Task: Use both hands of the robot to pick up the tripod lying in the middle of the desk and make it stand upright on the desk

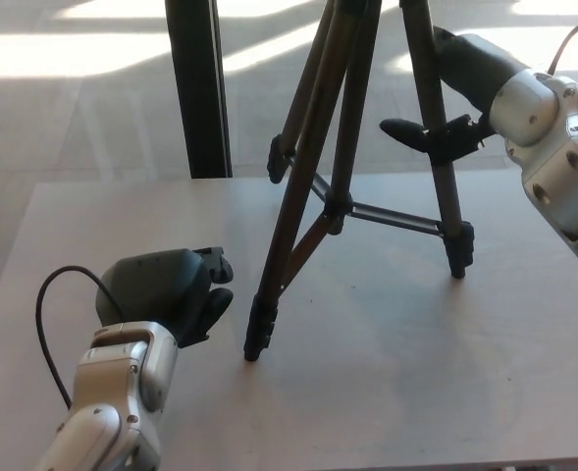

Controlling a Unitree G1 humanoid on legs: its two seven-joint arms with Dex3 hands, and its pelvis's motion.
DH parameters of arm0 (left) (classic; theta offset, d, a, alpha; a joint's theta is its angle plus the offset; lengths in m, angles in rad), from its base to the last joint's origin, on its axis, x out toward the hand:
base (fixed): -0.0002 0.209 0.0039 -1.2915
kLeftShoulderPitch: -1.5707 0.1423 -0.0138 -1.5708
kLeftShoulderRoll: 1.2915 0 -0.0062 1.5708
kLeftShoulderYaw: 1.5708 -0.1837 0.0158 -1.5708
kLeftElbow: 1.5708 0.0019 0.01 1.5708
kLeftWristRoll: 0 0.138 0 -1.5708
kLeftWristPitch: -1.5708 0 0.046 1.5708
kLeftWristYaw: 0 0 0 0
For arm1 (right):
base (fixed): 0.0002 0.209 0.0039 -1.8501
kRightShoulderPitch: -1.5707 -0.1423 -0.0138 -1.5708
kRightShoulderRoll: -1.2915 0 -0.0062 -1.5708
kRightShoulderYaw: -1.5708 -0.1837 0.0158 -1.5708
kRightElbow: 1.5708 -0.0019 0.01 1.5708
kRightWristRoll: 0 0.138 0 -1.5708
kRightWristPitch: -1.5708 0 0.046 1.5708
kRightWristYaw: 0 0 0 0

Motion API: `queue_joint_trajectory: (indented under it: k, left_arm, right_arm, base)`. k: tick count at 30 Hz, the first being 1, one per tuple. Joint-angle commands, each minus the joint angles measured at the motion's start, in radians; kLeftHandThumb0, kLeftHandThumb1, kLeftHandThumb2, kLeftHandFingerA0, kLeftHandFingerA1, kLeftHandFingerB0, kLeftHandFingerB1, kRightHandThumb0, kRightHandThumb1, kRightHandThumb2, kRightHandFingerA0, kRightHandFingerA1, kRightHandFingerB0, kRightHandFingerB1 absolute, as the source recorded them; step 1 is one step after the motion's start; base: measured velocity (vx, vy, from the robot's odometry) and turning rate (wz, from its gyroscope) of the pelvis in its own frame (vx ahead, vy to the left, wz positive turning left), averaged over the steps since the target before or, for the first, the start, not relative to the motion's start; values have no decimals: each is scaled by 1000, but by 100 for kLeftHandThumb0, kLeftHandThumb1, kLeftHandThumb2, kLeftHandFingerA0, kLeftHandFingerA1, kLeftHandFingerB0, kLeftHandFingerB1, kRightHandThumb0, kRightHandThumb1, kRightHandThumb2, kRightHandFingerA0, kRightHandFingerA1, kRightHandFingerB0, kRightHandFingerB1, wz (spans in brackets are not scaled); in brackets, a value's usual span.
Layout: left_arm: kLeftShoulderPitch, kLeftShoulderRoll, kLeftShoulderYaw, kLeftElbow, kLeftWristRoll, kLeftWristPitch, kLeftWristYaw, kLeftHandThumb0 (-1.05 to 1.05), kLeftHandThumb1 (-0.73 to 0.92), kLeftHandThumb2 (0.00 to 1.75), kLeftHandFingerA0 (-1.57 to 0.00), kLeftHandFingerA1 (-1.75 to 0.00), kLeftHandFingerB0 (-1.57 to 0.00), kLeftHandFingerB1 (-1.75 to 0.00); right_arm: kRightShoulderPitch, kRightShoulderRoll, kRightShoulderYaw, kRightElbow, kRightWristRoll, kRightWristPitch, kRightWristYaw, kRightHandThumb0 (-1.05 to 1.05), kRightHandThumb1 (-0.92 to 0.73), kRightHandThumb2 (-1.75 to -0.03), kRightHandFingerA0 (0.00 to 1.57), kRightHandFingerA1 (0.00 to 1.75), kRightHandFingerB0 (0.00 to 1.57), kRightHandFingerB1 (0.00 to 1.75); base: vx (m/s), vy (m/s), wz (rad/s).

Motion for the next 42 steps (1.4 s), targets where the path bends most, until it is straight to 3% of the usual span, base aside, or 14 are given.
queue_joint_trajectory:
  k: [1, 6, 7, 8, 13, 15, 17, 20, 21, 22, 26, 29, 30, 42]
  left_arm:
    - [22, 23, -6, -19, 11, 22, -16, -53, 59, 57, -71, -94, -59, -52]
    - [38, 46, -9, -37, 24, 34, -28, -55, 59, 58, -69, -78, -60, -50]
    - [40, 52, -10, -36, 23, 30, -27, -54, 59, 58, -69, -76, -60, -49]
    - [49, 62, -3, -42, 15, 22, -25, -53, 60, 58, -69, -75, -59, -48]
    - [72, 99, 11, -80, -1, 19, -56, -56, 62, 58, -64, -72, -53, -46]
    - [90, 128, 36, -118, -28, 14, -94, -59, 62, 59, -58, -65, -48, -44]
    - [93, 153, 54, -138, -46, 9, -132, -66, 66, 60, -47, -59, -42, -41]
    - [94, 183, 73, -151, -75, -6, -167, -71, 68, 60, -41, -57, -34, -37]
    - [100, 204, 116, -185, -145, -4, -238, -76, 54, 92, -18, -59, -9, -45]
    - [107, 205, 157, -204, -200, 1, -268, -39, 37, 98, -3, -53, 0, -50]
    - [126, 248, 236, -249, -269, 5, -335, -95, 61, 100, -4, -26, -12, -4]
    - [135, 284, 276, -264, -288, 20, -372, -95, 61, 101, 0, -21, 0, -4]
    - [138, 297, 299, -266, -296, 28, -376, -94, 61, 100, 0, -20, 0, -4]
    - [372, 387, 753, -271, -548, -46, -390, -90, 60, 95, 0, -19, 0, -6]
  right_arm:
    - [21, 12, 1, 5, -68, 23, 76, -105, -70, -66, 0, 0, 0, 0]
    - [42, -9, -44, -41, -90, 62, 100, -104, -61, -103, 0, 23, 0, 0]
    - [46, -15, -55, -57, -90, 78, 107, -105, -74, -65, 0, 0, 0, 0]
    - [77, -43, -93, -103, -80, 61, 96, -104, -60, -103, 0, 28, 0, 0]
    - [138, -109, -144, -201, -90, 71, 142, -105, -64, -83, 0, 0, 0, 0]
    - [199, -161, -178, -240, -99, 65, 143, -104, -62, -102, 0, 30, 0, 0]
    - [226, -192, -206, -258, -89, 81, 176, -105, -76, -65, 0, 0, 0, 0]
    - [266, -219, -233, -285, -90, 76, 195, -105, -77, -65, 0, 0, 0, 0]
    - [321, -251, -257, -322, -82, 56, 200, -105, -63, -104, 0, 35, 0, 0]
    - [344, -266, -266, -350, -84, 76, 208, -105, -63, -103, 0, 33, 0, 0]
    - [421, -313, -318, -389, -65, 84, 233, -105, -62, -105, 0, 30, 0, 0]
    - [487, -339, -364, -408, -55, 66, 232, -105, -62, -105, 0, 30, 0, 0]
    - [517, -356, -392, -403, -44, 47, 227, -105, -78, -66, 0, 0, 0, 0]
    - [815, -471, -844, -371, 89, -91, 198, -105, -73, -63, 0, 0, 0, 0]
  base:
    - [0, 0, 0]
    - [0, 0, 0]
    - [0, 0, 0]
    - [0, 0, 0]
    - [0, 0, 0]
    - [0, 0, 0]
    - [0, 0, 0]
    - [0, 0, 0]
    - [0, 0, 0]
    - [0, 0, 0]
    - [0, 0, 0]
    - [0, 0, 0]
    - [0, 0, 0]
    - [0, 0, 0]
